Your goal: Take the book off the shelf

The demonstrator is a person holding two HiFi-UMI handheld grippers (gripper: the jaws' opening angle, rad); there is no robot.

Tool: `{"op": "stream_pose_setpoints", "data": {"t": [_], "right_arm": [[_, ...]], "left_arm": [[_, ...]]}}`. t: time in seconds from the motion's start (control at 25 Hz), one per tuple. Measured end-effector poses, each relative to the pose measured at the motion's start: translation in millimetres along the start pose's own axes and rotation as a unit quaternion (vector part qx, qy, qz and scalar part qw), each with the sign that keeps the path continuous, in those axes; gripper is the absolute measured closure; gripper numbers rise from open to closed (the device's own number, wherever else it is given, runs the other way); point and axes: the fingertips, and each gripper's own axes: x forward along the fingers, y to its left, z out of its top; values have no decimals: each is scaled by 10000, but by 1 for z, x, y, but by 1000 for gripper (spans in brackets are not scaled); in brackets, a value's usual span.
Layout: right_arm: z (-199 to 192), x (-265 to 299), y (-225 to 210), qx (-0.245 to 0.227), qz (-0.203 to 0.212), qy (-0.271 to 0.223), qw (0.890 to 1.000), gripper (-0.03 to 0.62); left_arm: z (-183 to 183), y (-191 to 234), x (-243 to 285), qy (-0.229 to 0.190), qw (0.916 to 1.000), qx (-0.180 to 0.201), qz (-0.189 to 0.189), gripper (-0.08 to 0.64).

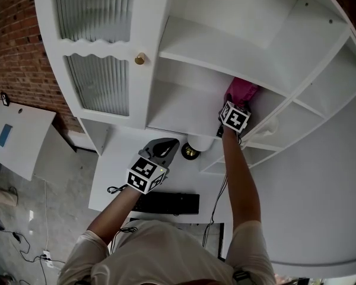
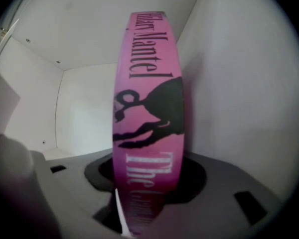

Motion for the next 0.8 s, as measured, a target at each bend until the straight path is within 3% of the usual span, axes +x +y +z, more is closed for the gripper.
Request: {"op": "stream_pose_setpoints", "data": {"t": [0.12, 0.2, 0.8], "right_arm": [[1, 2, -6, 98, -129, -22, 9999, 394], [2, 3, -7, 176, -128, -57, 9997, 443], [6, -34, 3, 91, 636, -276, 9975, 449]], "left_arm": [[-2, 2, -3, 10, 10000, -31, 59, 566], [-2, 4, -5, 6, 10000, -41, 87, 566], [-2, -19, -15, -34, 9999, -19, 151, 566]]}}
